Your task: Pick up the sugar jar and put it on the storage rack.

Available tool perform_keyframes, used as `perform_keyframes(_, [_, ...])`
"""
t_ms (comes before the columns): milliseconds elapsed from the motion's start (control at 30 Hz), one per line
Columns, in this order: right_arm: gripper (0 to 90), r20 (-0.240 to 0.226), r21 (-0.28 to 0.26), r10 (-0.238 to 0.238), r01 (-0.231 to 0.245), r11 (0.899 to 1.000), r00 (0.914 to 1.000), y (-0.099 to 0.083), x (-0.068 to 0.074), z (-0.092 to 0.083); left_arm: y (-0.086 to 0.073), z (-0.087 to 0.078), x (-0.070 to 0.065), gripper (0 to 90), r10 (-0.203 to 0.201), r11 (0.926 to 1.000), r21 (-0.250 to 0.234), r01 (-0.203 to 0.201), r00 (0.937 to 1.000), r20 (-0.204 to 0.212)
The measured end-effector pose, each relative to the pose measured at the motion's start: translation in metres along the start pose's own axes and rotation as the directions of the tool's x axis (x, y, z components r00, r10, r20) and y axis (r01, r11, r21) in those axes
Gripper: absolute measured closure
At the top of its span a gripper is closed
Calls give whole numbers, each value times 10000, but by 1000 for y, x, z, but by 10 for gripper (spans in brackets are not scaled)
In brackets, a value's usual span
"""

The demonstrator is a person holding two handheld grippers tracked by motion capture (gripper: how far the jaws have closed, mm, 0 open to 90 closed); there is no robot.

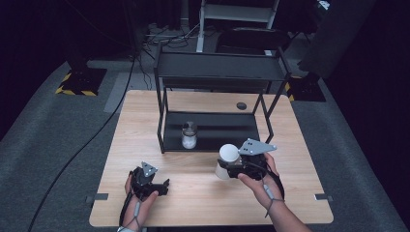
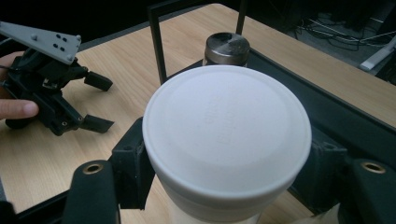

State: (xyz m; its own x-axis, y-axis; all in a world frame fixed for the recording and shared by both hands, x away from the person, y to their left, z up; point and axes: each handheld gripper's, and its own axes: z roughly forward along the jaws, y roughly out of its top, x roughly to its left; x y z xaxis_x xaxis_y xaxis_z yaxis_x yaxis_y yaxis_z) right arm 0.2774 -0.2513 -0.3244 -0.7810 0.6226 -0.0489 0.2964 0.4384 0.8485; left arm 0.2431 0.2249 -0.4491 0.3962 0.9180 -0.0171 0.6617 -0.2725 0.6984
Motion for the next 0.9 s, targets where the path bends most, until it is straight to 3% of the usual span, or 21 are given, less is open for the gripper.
perform_keyframes(900, [333, 342, -282, 268, -259, 9993, 9991, 31, -26, 17, 0, 0, 0, 31, -2, 10000, 6, 2, 10000, 15])
